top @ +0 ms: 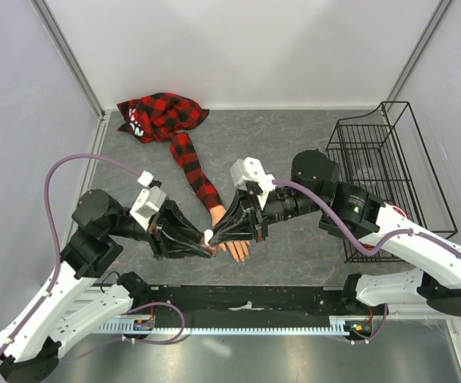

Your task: Paint the nails

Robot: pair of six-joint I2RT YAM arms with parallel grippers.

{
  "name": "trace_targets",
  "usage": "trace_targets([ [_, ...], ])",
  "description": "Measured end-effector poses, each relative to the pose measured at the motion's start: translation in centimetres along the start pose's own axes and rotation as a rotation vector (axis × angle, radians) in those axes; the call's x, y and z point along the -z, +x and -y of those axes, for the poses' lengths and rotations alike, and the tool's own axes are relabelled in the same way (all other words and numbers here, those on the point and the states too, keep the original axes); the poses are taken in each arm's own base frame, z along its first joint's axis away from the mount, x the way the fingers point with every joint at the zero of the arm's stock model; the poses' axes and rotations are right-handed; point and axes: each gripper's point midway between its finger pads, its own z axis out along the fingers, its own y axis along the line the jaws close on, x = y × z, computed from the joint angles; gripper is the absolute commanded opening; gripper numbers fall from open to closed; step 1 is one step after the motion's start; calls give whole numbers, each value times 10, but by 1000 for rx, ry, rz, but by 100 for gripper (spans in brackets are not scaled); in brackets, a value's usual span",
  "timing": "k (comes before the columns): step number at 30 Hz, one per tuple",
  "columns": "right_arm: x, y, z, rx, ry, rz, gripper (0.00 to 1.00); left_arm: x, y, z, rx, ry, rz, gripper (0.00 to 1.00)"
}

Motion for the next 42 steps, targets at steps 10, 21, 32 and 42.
trace_targets([
  [10,6,-4,24,-5,174,32,70,8,-10,-43,-6,-287,36,2],
  [21,23,8,114,-310,787,62,63,63,-4,-148,-12,-907,75,2],
  [32,16,9,155,-352,1054,52,53,69,20,-160,12,-955,47,2],
  [42,5,27,172,-333,1110,-11,44,68,18,-158,3,-943,57,2],
])
